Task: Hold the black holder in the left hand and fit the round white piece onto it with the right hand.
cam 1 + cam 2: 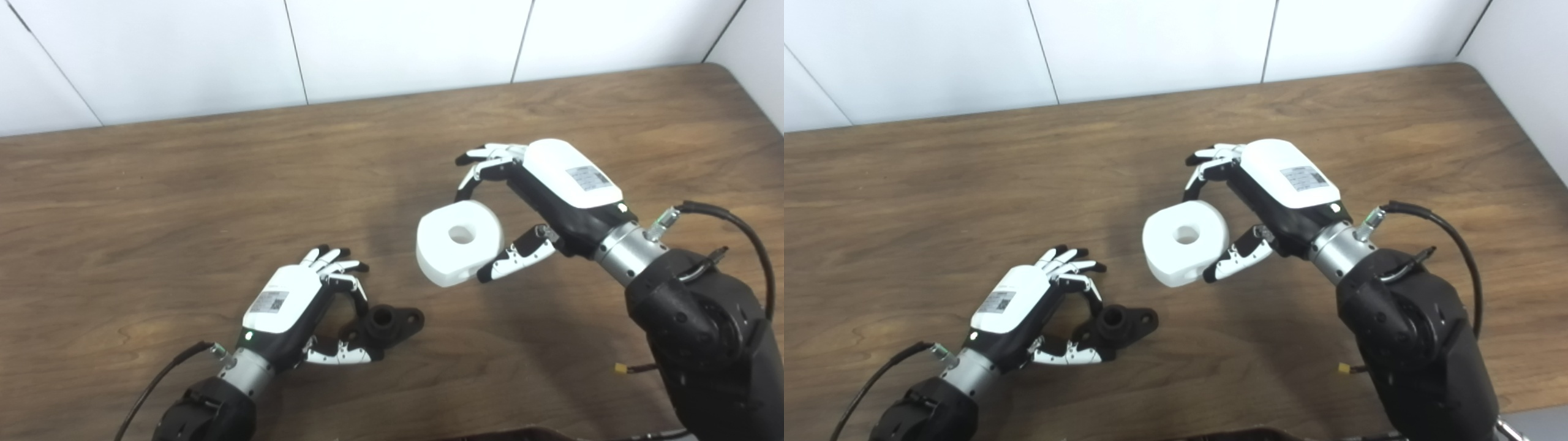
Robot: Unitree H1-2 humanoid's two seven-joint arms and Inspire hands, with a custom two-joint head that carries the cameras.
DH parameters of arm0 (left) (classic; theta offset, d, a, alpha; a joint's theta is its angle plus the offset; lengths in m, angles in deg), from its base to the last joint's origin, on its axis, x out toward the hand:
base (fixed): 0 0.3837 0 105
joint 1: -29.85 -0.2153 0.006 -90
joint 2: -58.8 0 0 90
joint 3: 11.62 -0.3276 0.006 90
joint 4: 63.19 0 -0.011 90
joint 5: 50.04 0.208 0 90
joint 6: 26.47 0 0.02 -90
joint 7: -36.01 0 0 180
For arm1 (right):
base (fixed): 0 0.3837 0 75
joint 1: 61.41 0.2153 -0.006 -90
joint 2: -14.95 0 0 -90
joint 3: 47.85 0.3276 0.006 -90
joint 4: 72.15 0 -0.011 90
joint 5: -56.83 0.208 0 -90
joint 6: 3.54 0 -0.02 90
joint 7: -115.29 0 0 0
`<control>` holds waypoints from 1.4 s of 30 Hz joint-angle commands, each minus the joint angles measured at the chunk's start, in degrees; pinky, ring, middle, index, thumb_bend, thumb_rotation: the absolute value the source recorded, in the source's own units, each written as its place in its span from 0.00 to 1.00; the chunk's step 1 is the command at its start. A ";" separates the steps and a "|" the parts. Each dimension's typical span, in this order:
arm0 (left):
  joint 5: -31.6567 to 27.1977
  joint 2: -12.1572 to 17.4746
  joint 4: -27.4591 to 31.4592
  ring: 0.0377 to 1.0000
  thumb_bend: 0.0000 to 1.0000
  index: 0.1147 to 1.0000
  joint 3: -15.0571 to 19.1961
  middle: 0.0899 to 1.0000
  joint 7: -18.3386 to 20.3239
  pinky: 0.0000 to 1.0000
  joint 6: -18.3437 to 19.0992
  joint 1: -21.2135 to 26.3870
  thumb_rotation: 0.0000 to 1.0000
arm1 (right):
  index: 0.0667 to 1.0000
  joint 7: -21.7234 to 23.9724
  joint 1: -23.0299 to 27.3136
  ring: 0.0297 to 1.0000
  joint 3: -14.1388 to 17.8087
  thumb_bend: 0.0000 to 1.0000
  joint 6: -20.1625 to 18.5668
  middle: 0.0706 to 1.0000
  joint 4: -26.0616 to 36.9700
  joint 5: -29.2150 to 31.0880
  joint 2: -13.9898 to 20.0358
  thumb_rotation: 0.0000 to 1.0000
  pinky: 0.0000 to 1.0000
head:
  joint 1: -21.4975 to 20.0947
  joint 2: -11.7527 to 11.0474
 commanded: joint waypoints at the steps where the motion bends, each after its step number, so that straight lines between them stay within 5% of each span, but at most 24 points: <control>1: 1.01 0.05 -0.14 0.94 0.52 0.42 -1.04 0.81 2.62 1.00 0.50 0.17 0.06 | 0.44 -0.72 0.86 0.88 0.07 0.52 2.35 0.83 2.71 0.57 -0.11 0.15 0.89 | -0.02 0.06; 42: 3.70 -1.65 0.44 0.93 0.52 0.42 -2.35 0.81 4.00 0.99 1.89 0.82 0.06 | 0.44 0.13 -0.51 0.87 -4.33 0.52 9.69 0.80 -1.00 1.00 -5.03 0.15 0.88 | 2.64 1.18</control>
